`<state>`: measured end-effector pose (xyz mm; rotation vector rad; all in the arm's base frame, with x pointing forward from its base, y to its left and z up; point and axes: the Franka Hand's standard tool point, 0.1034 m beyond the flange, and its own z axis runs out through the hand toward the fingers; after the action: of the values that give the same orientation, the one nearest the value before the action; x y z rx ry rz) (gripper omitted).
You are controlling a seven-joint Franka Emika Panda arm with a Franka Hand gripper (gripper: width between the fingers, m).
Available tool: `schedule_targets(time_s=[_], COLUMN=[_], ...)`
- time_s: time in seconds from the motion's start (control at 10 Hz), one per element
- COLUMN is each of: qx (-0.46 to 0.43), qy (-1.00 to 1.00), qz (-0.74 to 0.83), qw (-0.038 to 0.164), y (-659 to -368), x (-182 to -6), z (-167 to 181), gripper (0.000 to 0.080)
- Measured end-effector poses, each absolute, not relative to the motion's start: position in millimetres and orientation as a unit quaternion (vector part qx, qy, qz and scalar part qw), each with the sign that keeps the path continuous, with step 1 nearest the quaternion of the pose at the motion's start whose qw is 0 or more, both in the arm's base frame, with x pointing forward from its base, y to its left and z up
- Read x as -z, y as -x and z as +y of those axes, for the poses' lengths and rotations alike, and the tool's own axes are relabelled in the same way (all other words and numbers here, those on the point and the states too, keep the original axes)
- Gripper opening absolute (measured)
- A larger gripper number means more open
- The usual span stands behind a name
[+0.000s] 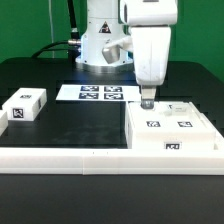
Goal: Assemble cabinet
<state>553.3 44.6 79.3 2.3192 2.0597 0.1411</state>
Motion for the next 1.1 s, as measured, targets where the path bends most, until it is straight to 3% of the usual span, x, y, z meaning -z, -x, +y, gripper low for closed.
schedule_targets(time_s=[0.2,0.7,1.1], qx=[-0.05,-0.051,-0.057], qy=[-0.781,-0.829,-0.938], qz=[0.623,0.556,0.342], qw=[0.022,0.016,-0.002], y=[-543.4,-543.3,-529.2], x=[-87.6,-85.5,-77.6], z=[45.8,46.2,54.3], gripper=[0.0797,0.0797,0.0797])
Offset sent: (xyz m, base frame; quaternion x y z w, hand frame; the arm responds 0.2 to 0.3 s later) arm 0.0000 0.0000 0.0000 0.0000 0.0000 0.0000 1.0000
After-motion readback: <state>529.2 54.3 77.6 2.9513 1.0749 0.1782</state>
